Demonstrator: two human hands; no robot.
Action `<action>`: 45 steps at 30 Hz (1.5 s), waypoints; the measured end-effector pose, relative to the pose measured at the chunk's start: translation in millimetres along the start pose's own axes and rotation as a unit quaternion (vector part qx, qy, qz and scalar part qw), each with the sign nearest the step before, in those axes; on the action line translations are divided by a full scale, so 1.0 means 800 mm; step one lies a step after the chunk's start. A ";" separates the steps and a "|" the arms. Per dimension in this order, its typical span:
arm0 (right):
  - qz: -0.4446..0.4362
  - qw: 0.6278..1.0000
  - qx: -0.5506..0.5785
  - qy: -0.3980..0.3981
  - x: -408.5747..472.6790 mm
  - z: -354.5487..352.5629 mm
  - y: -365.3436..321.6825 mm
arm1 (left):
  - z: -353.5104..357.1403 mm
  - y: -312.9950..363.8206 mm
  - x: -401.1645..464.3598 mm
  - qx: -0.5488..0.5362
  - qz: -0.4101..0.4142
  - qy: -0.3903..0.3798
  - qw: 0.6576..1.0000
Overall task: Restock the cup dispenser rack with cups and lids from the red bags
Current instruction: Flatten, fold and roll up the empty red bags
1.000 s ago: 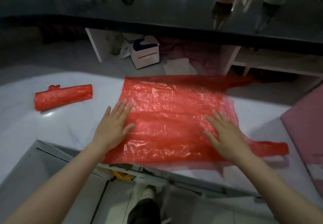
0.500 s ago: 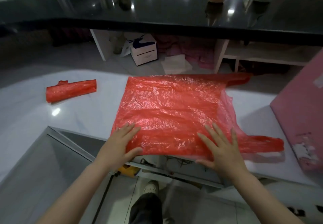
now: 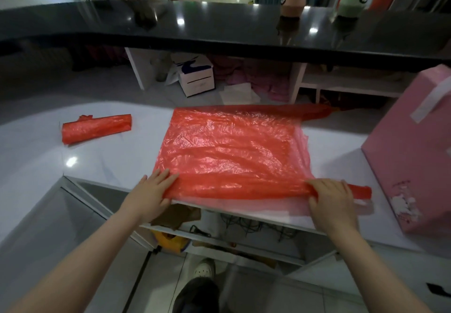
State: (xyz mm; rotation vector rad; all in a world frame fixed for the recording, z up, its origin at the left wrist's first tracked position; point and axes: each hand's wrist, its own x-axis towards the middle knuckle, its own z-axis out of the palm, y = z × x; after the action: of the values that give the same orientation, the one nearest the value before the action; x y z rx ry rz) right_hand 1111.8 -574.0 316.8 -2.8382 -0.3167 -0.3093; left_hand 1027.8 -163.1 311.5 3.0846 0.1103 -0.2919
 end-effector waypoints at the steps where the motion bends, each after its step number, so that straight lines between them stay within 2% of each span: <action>1: 0.011 1.000 0.010 0.002 0.003 -0.004 0.001 | -0.004 -0.003 0.001 -0.036 -0.010 0.033 0.999; 4: 0.029 0.999 0.041 0.012 0.015 -0.016 -0.001 | -0.015 -0.008 0.003 -0.157 -0.043 0.137 0.977; 7: 0.034 0.998 0.054 0.023 0.026 -0.020 -0.003 | -0.016 -0.010 0.010 -0.273 -0.077 0.183 0.941; 9: 0.035 0.998 0.052 0.019 0.031 -0.021 -0.005 | -0.020 -0.013 0.013 -0.424 -0.134 0.207 0.871; 11: 0.031 0.998 0.049 0.013 0.033 -0.021 -0.008 | -0.024 -0.020 0.013 -0.520 -0.189 0.236 0.799; 13: 0.029 0.999 0.043 0.005 0.033 -0.019 -0.009 | -0.029 -0.028 0.013 -0.550 -0.229 0.253 0.762; 14: 0.028 0.999 0.040 0.000 0.032 -0.019 -0.010 | -0.031 -0.031 0.012 -0.559 -0.240 0.247 0.754; 15: 0.030 0.999 0.041 -0.006 0.031 -0.018 -0.010 | -0.032 -0.031 0.012 -0.566 -0.246 0.228 0.753; 19: 0.015 0.999 0.014 -0.038 0.020 -0.014 -0.018 | -0.030 -0.020 0.012 -0.551 -0.240 0.137 0.787; 23: -0.036 0.997 -0.037 -0.058 0.022 -0.003 -0.055 | -0.028 0.002 0.018 -0.595 -0.234 0.132 0.757; 28: -0.101 0.991 -0.033 -0.085 0.038 0.018 -0.125 | -0.028 0.021 0.025 -0.529 -0.226 0.165 0.801; 34: -0.139 0.989 -0.010 -0.050 0.050 0.042 -0.185 | -0.031 0.033 0.031 -0.502 -0.167 0.162 0.833; 40: -0.089 0.992 -0.073 -0.052 0.060 0.041 -0.138 | -0.032 0.016 0.030 -0.488 -0.167 0.179 0.838; 43: -0.064 0.988 -0.125 -0.069 0.071 0.032 -0.108 | -0.025 0.003 0.022 -0.448 -0.152 0.165 0.866; 45: -0.046 0.986 -0.144 -0.070 0.076 0.026 -0.094 | -0.019 -0.009 0.016 -0.433 -0.162 0.171 0.870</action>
State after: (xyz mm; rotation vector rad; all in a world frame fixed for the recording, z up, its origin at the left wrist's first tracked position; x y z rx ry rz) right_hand 1155.4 -486.1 329.7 -3.1445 -0.4673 -0.1864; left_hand 1042.7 -154.2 324.0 2.1658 0.5917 0.2509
